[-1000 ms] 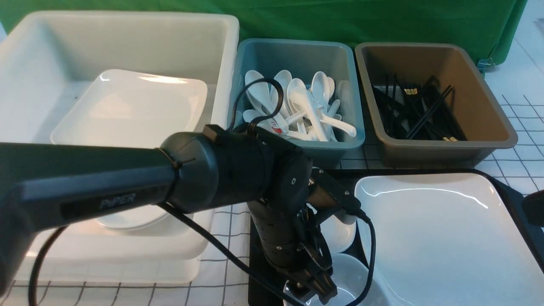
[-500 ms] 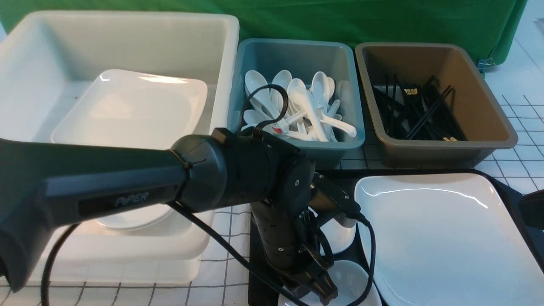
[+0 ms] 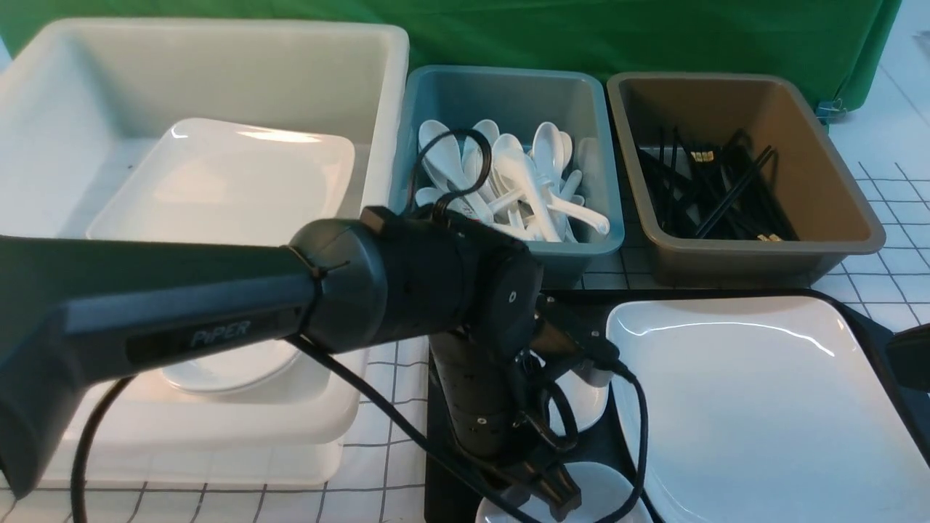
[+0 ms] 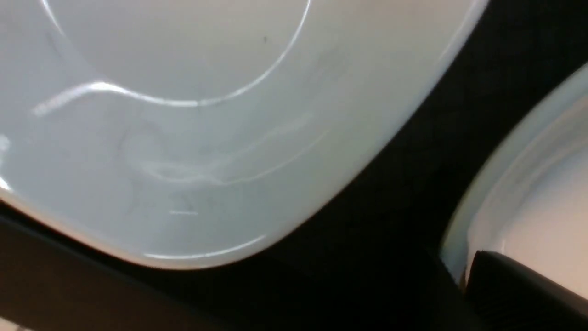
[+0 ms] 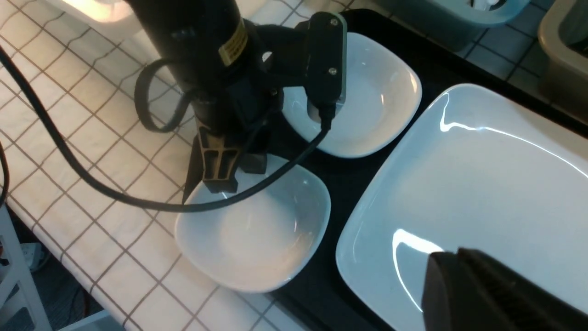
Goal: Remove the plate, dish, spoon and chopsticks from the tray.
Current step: Use the left arm to grab a small plate from the dinner plate
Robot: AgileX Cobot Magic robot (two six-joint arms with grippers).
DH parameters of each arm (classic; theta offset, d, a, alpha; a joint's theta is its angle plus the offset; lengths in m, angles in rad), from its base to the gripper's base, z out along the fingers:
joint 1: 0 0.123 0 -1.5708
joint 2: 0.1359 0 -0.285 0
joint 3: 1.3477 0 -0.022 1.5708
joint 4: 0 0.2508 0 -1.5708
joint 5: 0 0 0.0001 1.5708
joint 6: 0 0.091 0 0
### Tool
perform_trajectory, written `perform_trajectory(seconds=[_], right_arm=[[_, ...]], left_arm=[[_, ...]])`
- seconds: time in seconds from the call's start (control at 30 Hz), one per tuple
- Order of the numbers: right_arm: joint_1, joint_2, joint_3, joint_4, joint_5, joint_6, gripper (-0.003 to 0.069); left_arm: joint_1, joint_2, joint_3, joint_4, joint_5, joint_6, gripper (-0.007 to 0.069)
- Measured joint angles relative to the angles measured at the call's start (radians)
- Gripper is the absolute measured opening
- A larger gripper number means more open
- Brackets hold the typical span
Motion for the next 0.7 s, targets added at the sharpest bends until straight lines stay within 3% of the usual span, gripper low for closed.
perform_trajectory(seconds=[0.2,0.7], right_arm=[[0.000,0.000,0.000,0.000,0.000,-0.002,0.0017],[0.000,0.000,0.000,0.000,-0.001,-0.010,0.0022]], left_arm=[[0.000,-0.034,-0.070,0.005,0.014,0.000,0.0037],[0.001,-0.035,-0.157,0.062,0.047,-0.032,0.0028]])
